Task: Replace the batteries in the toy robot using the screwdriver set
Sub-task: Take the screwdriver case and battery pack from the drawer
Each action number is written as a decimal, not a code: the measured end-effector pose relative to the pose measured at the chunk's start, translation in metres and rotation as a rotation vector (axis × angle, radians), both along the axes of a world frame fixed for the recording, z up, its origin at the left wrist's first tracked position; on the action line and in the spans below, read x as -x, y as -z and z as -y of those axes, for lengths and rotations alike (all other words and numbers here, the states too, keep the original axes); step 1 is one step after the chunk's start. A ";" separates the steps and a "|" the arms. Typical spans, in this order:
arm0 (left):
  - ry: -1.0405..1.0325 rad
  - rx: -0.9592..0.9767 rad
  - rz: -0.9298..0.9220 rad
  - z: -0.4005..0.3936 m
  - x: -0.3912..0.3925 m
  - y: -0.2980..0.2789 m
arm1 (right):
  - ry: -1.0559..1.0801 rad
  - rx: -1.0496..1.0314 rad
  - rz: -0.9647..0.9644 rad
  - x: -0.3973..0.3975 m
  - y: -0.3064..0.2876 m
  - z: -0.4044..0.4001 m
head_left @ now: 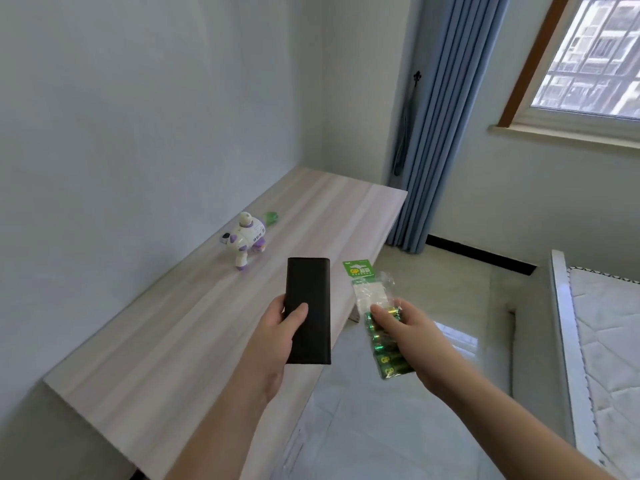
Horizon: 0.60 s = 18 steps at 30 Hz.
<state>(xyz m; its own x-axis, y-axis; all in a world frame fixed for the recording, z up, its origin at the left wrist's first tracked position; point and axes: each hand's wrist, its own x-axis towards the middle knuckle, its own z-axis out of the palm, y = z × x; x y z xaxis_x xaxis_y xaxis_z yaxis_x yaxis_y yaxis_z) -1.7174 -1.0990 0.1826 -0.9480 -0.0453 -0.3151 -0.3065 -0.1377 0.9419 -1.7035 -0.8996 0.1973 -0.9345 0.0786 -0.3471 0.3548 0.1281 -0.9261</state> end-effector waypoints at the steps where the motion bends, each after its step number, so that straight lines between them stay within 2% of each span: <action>1: -0.003 0.014 0.007 -0.002 0.013 0.004 | 0.013 0.015 0.018 0.009 0.004 -0.002; 11: -0.091 -0.011 0.139 -0.047 0.116 0.050 | -0.044 0.023 0.121 0.115 0.049 -0.054; 18: -0.110 0.029 0.169 -0.092 0.166 0.062 | -0.204 -0.010 0.134 0.205 0.062 -0.100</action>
<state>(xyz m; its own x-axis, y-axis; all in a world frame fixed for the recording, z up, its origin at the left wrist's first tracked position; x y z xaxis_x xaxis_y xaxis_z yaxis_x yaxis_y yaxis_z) -1.8838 -1.0071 0.1204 -0.8707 -0.1567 -0.4662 -0.4450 -0.1529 0.8824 -1.9088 -0.7991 0.1348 -0.8772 -0.1029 -0.4689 0.4400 0.2183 -0.8710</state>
